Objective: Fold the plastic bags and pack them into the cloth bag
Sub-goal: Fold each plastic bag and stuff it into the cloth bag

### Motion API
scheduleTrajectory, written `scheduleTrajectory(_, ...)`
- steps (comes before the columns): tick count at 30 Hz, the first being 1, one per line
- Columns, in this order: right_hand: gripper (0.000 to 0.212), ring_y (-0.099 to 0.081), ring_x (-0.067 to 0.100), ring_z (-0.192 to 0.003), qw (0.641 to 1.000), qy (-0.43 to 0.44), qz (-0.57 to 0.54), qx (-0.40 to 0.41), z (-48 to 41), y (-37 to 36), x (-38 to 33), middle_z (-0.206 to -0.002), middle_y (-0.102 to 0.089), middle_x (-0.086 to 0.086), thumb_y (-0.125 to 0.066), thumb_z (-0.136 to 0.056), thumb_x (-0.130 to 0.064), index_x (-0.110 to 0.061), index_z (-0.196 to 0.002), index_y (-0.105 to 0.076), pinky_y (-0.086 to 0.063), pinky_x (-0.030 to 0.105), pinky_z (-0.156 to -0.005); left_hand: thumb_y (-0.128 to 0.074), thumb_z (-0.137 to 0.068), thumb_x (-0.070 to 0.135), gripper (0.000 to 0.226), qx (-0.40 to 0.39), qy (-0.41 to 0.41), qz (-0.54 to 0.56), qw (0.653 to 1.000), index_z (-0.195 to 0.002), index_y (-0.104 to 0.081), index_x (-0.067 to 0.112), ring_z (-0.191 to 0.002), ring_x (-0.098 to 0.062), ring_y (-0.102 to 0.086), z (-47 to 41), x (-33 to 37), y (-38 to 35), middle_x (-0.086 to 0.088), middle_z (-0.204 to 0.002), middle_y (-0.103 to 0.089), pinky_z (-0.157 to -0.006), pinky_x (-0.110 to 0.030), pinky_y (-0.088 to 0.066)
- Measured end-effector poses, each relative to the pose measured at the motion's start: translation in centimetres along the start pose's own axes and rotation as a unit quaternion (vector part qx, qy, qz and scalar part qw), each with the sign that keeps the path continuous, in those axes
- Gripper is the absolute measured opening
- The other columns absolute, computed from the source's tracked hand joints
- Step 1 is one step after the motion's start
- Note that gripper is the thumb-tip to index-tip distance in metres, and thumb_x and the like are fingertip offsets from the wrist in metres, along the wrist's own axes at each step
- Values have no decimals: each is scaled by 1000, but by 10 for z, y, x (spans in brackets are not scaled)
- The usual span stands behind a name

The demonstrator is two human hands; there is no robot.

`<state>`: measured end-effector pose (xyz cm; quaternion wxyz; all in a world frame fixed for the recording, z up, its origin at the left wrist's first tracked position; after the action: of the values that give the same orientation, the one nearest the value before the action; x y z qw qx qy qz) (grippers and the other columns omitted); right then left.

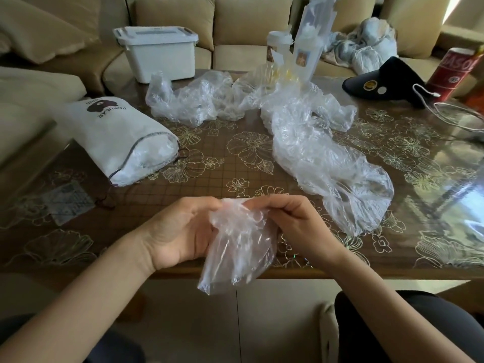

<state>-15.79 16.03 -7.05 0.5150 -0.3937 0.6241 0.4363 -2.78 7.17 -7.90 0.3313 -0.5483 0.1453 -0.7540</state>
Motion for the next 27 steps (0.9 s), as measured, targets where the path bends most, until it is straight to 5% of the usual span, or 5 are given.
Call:
scheduleTrajectory(7, 42, -61, 16, -73, 999, 14, 13, -26, 7, 5, -1, -87, -68, -8, -40, -92, 8, -22, -101, -69, -51, 21, -58, -71, -59, 6, 32, 90, 44, -102, 990, -90, -68, 8, -65, -17, -64, 6, -6, 13, -9, -80, -68, -59, -27, -55)
scheduleTrajectory(10, 50, -53, 5, -110, 987, 83, 140, -3, 15, 11, -12, -123, -54, -6, -54, -76, -17, -29, -124, -52, -46, 21, -90, -65, -62, 5, 32, 126, 29, -108, 986, -94, -66, 9, -73, -21, -62, 7, -5, 21, -10, -84, -67, -60, -27, -55)
scheduleTrajectory(13, 75, -23, 15, -140, 874, 231, 427, -13, 27, -6, -9, -149, -24, 2, -62, -74, -18, -23, -141, -30, -18, 27, -116, -67, -63, 8, 31, 123, 16, -109, 986, -94, -71, 9, -85, -25, -63, 8, -7, 20, -13, -93, -68, -71, -33, -54)
scheduleTrajectory(17, 58, -32, 25, -136, 778, 353, 518, -39, 33, -32, 2, -144, -40, 9, -69, -83, -20, -17, -133, -41, -21, 35, -114, -71, -71, 8, 31, 148, 0, -98, 984, -101, -65, 6, -75, -20, -67, 6, -10, 18, -12, -87, -69, -63, -29, -57)
scheduleTrajectory(27, 17, -53, 13, -115, 878, 311, 363, 20, 34, -16, 4, -109, -66, -7, -47, -93, -16, -16, -105, -58, -36, 32, -98, -58, -82, -2, 29, 196, -28, -84, 977, -110, -61, 3, -70, -18, -69, 2, -10, 19, -16, -90, -71, -58, -25, -58)
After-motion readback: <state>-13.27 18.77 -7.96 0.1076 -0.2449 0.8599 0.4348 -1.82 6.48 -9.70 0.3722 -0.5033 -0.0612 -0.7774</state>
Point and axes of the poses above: each hand's wrist, its own z-axis away from the middle knuckle, its own y-axis out of the back of the hand, x = y × z, the point moved 4 cm from there along -z, towards the middle knuckle
